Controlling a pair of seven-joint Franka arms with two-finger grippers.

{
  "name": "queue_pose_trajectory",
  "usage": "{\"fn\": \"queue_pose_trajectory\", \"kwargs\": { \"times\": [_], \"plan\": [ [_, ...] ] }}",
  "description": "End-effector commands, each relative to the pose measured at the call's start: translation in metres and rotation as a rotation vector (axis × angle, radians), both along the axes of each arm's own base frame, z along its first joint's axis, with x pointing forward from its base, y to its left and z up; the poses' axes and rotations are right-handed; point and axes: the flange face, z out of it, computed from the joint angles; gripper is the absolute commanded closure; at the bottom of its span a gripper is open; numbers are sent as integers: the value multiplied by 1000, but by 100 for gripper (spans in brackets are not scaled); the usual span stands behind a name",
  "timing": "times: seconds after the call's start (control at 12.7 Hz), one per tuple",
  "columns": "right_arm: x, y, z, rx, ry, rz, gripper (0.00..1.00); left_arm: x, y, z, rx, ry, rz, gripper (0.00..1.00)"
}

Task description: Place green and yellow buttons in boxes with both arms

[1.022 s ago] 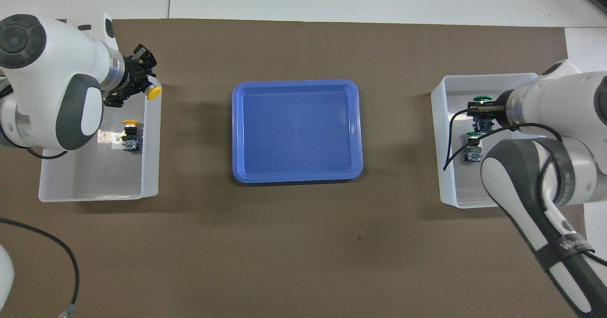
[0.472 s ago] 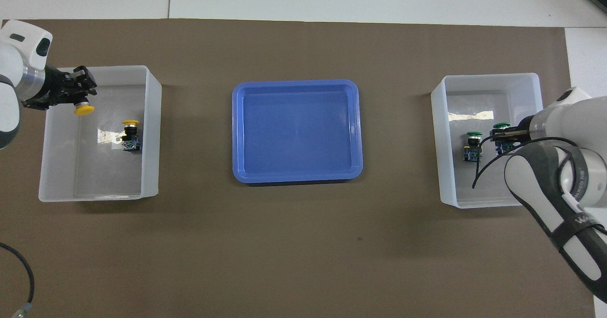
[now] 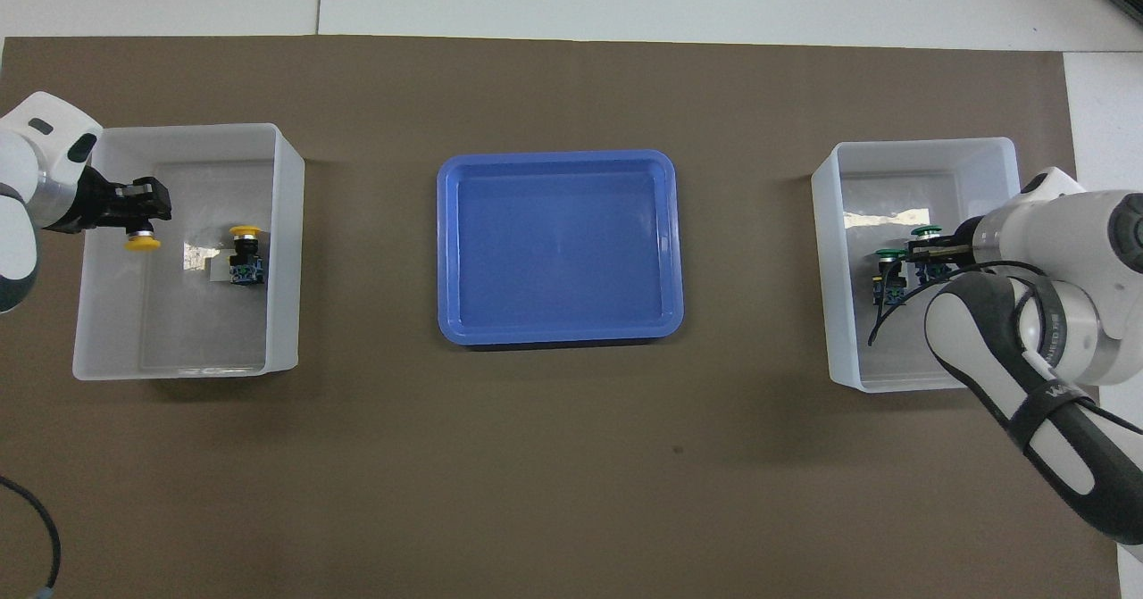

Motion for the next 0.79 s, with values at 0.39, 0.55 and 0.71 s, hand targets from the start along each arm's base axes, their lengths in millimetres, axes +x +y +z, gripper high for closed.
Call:
{"fn": "queue_pose_trajectory", "kwargs": {
  "times": [0.39,0.55,0.71],
  "plan": [
    [4,1,1,10,-28,20,1,-28,-5,-51,4,12,-129,85],
    [9,5,21,5,-51,24,0,-27,-6,-54,6,9,-137,0],
    [9,6,51,3,-67,-5,0,-25,-4,-51,8,6,-153,0]
  ]
}}
